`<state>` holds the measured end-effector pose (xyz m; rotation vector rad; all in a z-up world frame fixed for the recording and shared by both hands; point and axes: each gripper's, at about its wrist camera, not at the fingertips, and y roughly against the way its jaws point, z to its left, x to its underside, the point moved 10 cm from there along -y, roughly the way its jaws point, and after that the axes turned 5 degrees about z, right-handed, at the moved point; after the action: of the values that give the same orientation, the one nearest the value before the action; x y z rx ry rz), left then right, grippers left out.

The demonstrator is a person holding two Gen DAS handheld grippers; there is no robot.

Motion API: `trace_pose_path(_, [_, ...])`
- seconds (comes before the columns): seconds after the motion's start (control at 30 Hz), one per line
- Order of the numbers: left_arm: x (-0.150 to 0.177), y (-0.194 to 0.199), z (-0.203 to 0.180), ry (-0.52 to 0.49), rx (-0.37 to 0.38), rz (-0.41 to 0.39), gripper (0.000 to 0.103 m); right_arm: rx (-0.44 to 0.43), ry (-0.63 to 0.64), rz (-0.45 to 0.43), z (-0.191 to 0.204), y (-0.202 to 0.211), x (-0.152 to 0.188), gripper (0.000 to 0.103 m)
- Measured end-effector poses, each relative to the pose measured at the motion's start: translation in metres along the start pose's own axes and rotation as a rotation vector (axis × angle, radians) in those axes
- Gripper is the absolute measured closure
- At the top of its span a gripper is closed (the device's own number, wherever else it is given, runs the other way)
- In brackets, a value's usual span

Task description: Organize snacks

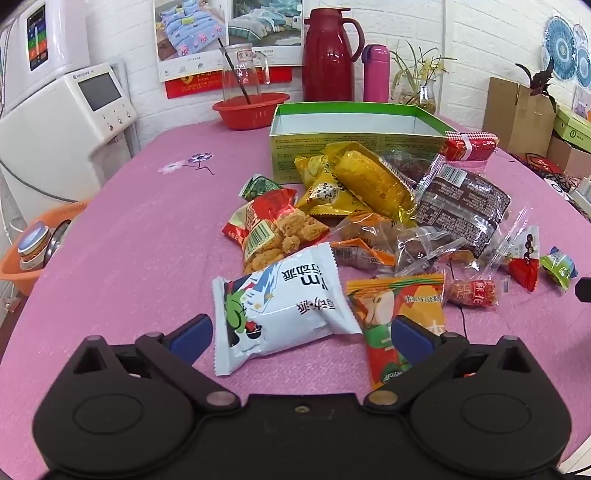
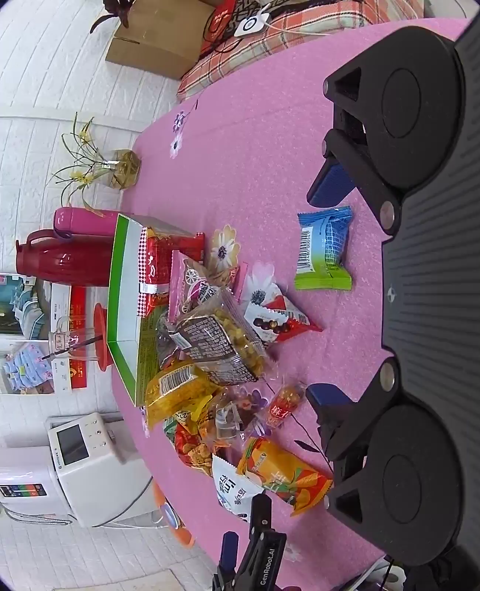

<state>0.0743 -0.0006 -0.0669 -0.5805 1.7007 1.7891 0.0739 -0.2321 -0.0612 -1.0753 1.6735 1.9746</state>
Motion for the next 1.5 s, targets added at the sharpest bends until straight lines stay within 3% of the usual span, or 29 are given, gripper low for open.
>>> trace_pose_path(1.5, [-0.008, -0.014, -0.004, 0.034, 0.026, 0.012, 0.004, -0.047, -0.031, 0.027, 0.011, -0.016, -0.001, 0.000])
